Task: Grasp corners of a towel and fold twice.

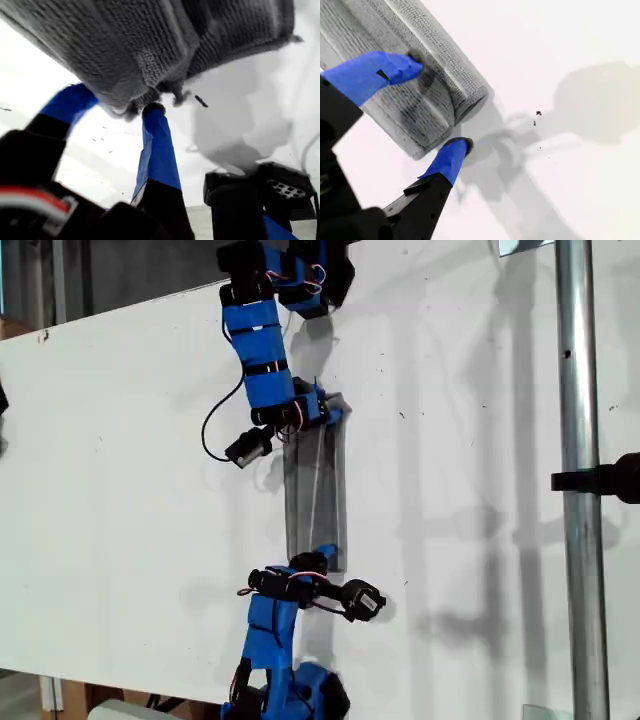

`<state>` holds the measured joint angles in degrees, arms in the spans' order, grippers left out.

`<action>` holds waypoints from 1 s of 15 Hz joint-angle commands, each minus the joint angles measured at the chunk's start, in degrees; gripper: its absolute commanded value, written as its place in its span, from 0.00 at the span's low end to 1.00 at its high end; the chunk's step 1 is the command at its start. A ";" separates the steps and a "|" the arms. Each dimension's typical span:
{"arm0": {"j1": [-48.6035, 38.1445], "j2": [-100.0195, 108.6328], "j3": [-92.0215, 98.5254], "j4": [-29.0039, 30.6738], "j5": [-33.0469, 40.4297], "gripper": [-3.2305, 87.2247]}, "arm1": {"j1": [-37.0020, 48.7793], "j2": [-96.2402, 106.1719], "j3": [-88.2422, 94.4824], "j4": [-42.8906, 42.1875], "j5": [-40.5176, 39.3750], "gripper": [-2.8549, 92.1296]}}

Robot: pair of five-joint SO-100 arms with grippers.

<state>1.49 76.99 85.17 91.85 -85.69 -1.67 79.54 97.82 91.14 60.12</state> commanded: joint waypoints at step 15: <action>13.80 74.44 55.90 -18.72 -5.98 0.38 | 6.94 24.43 21.97 -21.80 14.33 0.39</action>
<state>14.50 149.94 141.33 73.83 -90.79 4.57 107.40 122.61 71.10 73.21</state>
